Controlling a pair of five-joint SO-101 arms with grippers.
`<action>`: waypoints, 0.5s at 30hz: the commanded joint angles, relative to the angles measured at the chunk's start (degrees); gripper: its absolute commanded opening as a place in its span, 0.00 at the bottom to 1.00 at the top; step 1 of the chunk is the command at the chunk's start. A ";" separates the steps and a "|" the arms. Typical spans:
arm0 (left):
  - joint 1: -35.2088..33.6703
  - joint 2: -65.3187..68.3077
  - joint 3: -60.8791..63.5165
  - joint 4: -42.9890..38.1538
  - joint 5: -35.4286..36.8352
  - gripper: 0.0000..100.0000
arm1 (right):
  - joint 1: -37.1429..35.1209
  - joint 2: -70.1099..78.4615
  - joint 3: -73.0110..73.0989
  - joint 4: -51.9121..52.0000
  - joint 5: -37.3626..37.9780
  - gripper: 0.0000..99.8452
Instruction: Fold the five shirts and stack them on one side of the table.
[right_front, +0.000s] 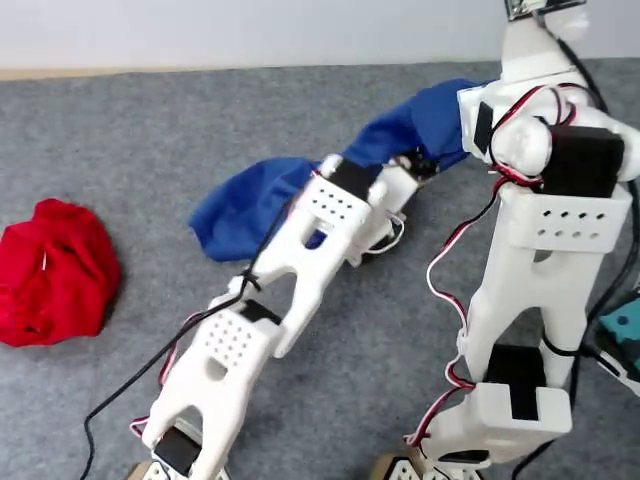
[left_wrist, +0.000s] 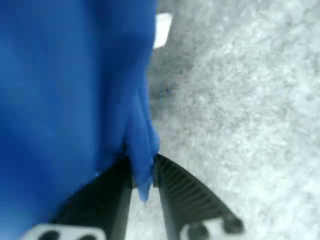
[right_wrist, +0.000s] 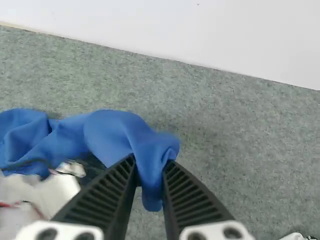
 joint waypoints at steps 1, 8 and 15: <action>-4.40 -15.12 4.97 1.49 -0.18 0.00 | 3.03 -0.75 -0.26 0.31 0.62 0.01; -14.07 -41.41 14.90 1.41 -0.18 0.00 | 10.07 -1.10 -0.53 0.40 0.62 0.01; -18.73 -59.16 15.52 1.14 -0.18 0.00 | 8.75 -10.15 -0.62 -2.42 0.62 0.01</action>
